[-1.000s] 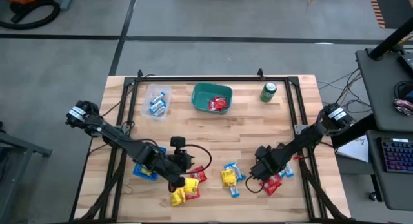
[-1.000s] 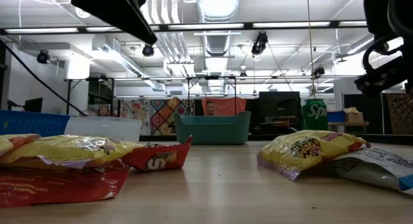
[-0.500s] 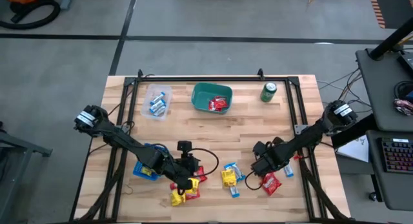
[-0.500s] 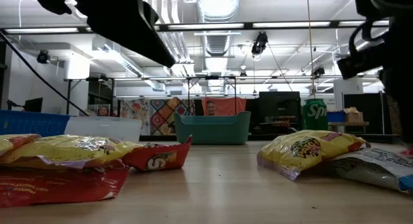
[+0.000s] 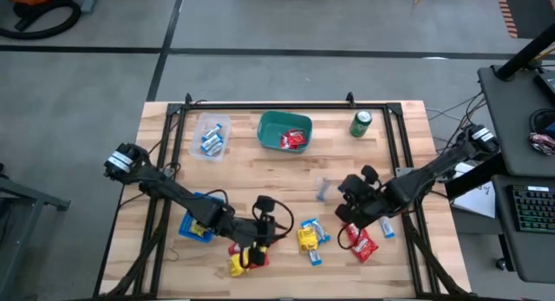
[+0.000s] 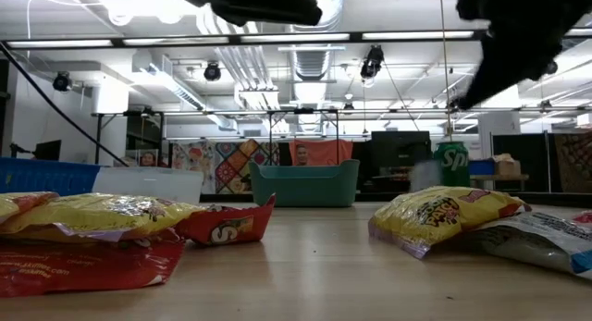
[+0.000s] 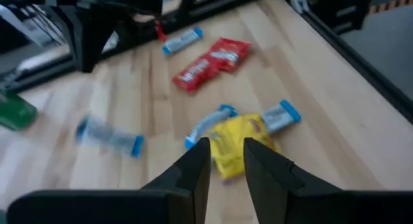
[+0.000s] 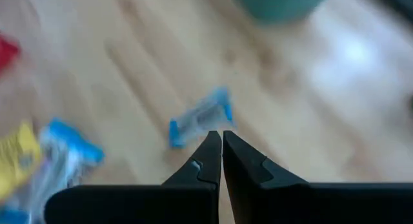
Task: Sort candy
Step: Put the white candy into the transparent bin
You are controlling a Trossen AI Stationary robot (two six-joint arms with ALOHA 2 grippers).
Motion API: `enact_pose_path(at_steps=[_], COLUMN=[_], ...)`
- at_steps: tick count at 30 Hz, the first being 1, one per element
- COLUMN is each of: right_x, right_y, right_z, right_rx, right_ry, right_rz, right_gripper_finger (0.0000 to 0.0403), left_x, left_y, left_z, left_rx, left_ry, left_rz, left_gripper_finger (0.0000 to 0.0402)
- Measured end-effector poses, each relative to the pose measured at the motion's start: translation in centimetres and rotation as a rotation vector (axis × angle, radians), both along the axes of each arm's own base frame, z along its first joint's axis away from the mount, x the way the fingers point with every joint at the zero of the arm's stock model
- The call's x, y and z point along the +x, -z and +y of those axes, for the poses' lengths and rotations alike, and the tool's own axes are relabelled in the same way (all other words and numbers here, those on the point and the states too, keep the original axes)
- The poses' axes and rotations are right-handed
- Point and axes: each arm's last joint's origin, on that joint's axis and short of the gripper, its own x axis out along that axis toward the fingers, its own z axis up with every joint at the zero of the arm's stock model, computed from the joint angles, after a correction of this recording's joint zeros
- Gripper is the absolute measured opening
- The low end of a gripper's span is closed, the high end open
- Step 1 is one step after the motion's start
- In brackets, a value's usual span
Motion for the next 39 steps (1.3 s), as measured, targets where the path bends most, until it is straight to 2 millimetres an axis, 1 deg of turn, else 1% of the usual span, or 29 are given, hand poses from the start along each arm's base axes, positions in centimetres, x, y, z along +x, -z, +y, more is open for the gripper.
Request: enact_pose_path(at_steps=[4,7,11,15,20,24,26,28,30,35,39], right_x=[0.2,0.2,0.1,0.1,0.1,0.4,0.7,1.4,1.9,2.9,3.5], right_y=[-0.4,-0.1,0.9,2.4,4.2,5.4,5.8,5.9,6.0,6.3,7.5], right_z=[-0.2,-0.3,-0.3,-0.3,-1.1,-1.8,-2.6,-3.6,-4.9,-8.2,-9.6], right_rx=[-0.089,-0.111,-0.101,-0.074,-0.103,-0.229,-0.239,-0.2,-0.179,-0.237,-0.219], right_ry=[0.0,0.0,0.006,-0.033,-0.065,-0.24,-0.326,-0.4,-0.438,-0.353,-0.377], right_rz=[-0.11,-0.12,-0.132,-0.133,-0.151,-0.111,-0.108,-0.155,-0.194,-0.225,-0.191], right_gripper_finger=[0.0008,0.0008,0.0008,0.0008,0.0009,0.0013,0.0018,0.0026,0.0034,0.0048,0.0048], left_x=[0.3,0.2,-0.1,-0.2,-0.2,-0.1,0.0,0.1,0.2,0.4,0.4], left_y=[0.5,1.2,2.0,2.0,2.0,2.0,2.0,2.0,2.0,2.0,2.0], left_z=[0.9,1.5,2.2,2.4,2.9,3.4,3.6,3.8,4.0,4.6,4.7], left_rx=[-0.015,-0.055,-0.091,-0.093,-0.058,-0.052,-0.052,-0.052,-0.051,-0.052,-0.034], left_ry=[0.033,0.073,0.062,0.015,-0.076,-0.098,-0.104,-0.111,-0.118,-0.14,-0.181], left_rz=[-0.072,-0.128,-0.178,-0.189,-0.189,-0.188,-0.189,-0.189,-0.189,-0.191,-0.195], left_gripper_finger=[0.0077,0.0077,0.0077,0.0077,0.0077,0.0077,0.0077,0.0077,0.0077,0.0077,0.0077])
